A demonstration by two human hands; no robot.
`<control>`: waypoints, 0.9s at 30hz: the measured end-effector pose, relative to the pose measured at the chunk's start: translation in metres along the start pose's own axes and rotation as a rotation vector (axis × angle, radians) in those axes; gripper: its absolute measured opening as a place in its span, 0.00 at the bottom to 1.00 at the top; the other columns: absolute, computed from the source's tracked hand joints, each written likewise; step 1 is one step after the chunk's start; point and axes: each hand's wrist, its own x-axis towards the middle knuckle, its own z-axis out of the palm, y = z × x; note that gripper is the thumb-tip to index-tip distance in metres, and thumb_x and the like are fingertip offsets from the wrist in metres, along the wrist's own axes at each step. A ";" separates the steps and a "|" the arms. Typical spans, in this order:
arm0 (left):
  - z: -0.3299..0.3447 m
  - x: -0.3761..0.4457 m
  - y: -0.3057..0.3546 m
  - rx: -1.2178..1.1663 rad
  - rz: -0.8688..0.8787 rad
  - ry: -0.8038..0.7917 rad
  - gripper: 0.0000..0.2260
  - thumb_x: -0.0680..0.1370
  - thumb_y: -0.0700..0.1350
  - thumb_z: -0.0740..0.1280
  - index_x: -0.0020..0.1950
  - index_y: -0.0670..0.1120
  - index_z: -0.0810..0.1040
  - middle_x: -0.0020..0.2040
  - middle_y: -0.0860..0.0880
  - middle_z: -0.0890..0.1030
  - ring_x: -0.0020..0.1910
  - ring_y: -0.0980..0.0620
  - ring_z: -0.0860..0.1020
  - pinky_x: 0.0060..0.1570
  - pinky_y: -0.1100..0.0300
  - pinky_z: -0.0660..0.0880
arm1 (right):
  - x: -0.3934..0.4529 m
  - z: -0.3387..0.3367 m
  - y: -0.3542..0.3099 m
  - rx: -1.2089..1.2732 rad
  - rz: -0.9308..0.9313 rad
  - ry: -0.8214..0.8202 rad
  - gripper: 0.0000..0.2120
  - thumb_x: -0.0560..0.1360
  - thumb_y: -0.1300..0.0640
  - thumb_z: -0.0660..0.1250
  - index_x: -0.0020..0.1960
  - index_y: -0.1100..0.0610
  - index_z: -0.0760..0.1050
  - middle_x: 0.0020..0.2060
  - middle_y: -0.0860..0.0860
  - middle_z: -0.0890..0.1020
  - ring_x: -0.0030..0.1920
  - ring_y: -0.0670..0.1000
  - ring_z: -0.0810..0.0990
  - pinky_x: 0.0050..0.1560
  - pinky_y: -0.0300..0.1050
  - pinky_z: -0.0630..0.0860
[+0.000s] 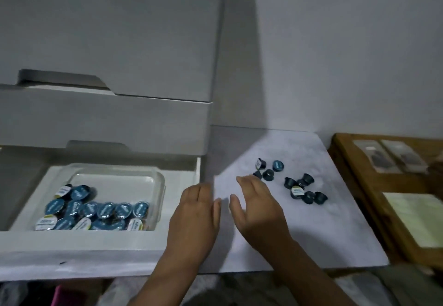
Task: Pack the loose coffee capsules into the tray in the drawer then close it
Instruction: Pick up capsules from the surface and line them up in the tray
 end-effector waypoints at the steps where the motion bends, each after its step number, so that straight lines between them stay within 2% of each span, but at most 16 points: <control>1: 0.010 0.000 0.011 -0.007 -0.003 -0.012 0.21 0.79 0.52 0.57 0.71 0.51 0.63 0.69 0.50 0.70 0.68 0.53 0.68 0.65 0.62 0.66 | -0.006 -0.002 0.017 -0.035 -0.017 0.025 0.15 0.74 0.56 0.62 0.55 0.66 0.77 0.50 0.60 0.82 0.55 0.58 0.80 0.53 0.48 0.79; 5: 0.048 0.001 0.040 -0.041 -0.021 -0.076 0.20 0.80 0.52 0.56 0.72 0.52 0.62 0.69 0.51 0.70 0.68 0.54 0.68 0.65 0.64 0.65 | -0.027 -0.004 0.071 -0.100 -0.009 0.012 0.14 0.74 0.58 0.61 0.53 0.67 0.78 0.48 0.60 0.83 0.49 0.58 0.81 0.46 0.48 0.81; 9: 0.087 0.017 0.048 -0.058 -0.048 -0.150 0.19 0.79 0.49 0.58 0.71 0.48 0.66 0.67 0.48 0.73 0.65 0.51 0.71 0.64 0.61 0.67 | -0.031 0.001 0.108 -0.021 0.077 -0.073 0.15 0.71 0.58 0.61 0.52 0.66 0.78 0.44 0.60 0.83 0.43 0.57 0.82 0.42 0.46 0.82; 15: 0.138 0.054 0.048 -0.147 -0.192 -0.265 0.18 0.78 0.44 0.60 0.68 0.45 0.68 0.56 0.42 0.81 0.56 0.44 0.77 0.56 0.55 0.73 | -0.023 0.030 0.154 0.024 0.179 -0.239 0.17 0.67 0.58 0.58 0.50 0.66 0.77 0.40 0.61 0.82 0.36 0.60 0.82 0.34 0.45 0.81; 20: 0.165 0.091 0.047 -0.228 -0.311 -0.310 0.19 0.78 0.44 0.59 0.69 0.47 0.66 0.53 0.41 0.82 0.56 0.41 0.77 0.55 0.53 0.74 | 0.001 0.055 0.179 -0.004 0.249 -0.384 0.19 0.63 0.62 0.64 0.52 0.66 0.77 0.40 0.60 0.81 0.36 0.60 0.81 0.33 0.42 0.78; 24: 0.179 0.115 0.052 -0.346 -0.401 -0.276 0.16 0.78 0.44 0.59 0.66 0.51 0.68 0.49 0.42 0.82 0.51 0.43 0.78 0.48 0.61 0.71 | 0.021 0.070 0.193 0.050 0.250 -0.446 0.19 0.64 0.65 0.63 0.55 0.65 0.76 0.46 0.63 0.79 0.39 0.62 0.80 0.35 0.46 0.79; 27: 0.183 0.128 0.058 -0.447 -0.457 -0.214 0.15 0.78 0.43 0.59 0.64 0.51 0.72 0.51 0.45 0.82 0.46 0.49 0.76 0.47 0.66 0.65 | 0.031 0.080 0.202 0.095 0.262 -0.464 0.18 0.66 0.70 0.66 0.55 0.63 0.76 0.50 0.64 0.77 0.44 0.64 0.79 0.38 0.50 0.79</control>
